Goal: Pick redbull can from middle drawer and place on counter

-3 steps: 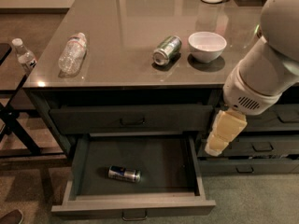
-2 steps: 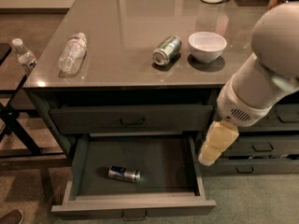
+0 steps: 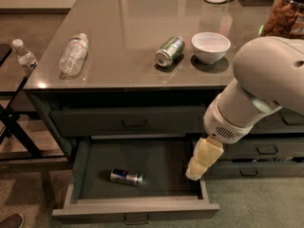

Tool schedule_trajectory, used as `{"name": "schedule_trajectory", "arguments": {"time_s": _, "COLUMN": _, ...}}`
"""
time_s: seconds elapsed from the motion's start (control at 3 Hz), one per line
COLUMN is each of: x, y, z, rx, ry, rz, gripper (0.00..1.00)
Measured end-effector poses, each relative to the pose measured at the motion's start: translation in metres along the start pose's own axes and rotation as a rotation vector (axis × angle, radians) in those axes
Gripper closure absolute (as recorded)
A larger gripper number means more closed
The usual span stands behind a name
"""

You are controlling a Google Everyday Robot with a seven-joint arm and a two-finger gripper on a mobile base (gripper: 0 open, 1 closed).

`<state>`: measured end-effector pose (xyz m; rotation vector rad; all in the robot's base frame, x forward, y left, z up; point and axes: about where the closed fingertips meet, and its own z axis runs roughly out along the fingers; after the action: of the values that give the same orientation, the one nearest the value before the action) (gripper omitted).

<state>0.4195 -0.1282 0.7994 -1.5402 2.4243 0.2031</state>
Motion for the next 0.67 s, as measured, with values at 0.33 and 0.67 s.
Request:
{"name": "schedule_trajectory", "arguments": {"time_s": 0.33, "x": -0.007, "y": 0.010, "z": 0.048, "rx": -0.068, "ry": 0.002, "rz": -0.008, "gripper": 0.00}}
{"name": "schedule_trajectory", "arguments": {"time_s": 0.67, "x": -0.023, "y": 0.017, "z": 0.113, "rx": -0.138, "ry": 0.008, "rz": -0.011, "gripper": 0.00}}
